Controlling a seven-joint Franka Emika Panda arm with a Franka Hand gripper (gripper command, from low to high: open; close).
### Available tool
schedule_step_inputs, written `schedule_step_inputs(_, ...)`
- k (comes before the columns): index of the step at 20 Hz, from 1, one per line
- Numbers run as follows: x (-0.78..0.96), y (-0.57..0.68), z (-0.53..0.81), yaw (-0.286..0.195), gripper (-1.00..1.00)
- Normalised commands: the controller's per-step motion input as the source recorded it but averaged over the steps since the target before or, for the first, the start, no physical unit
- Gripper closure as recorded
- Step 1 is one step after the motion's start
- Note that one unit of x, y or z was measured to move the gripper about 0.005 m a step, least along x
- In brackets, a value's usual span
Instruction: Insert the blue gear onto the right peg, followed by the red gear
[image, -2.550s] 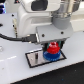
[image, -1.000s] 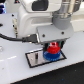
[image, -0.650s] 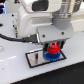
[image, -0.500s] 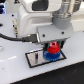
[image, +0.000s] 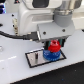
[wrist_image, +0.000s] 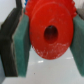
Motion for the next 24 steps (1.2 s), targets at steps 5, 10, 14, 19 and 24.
schedule_step_inputs(5, 0.14, -0.13, 0.18, 0.000, 1.00)
schedule_step_inputs(10, 0.11, -0.05, 0.09, 0.000, 1.00)
schedule_step_inputs(14, 0.19, -0.06, 0.01, 0.000, 1.00)
schedule_step_inputs(19, 0.03, -0.04, -0.03, 0.000, 1.00)
schedule_step_inputs(24, -0.18, 0.00, 0.17, 0.000, 1.00)
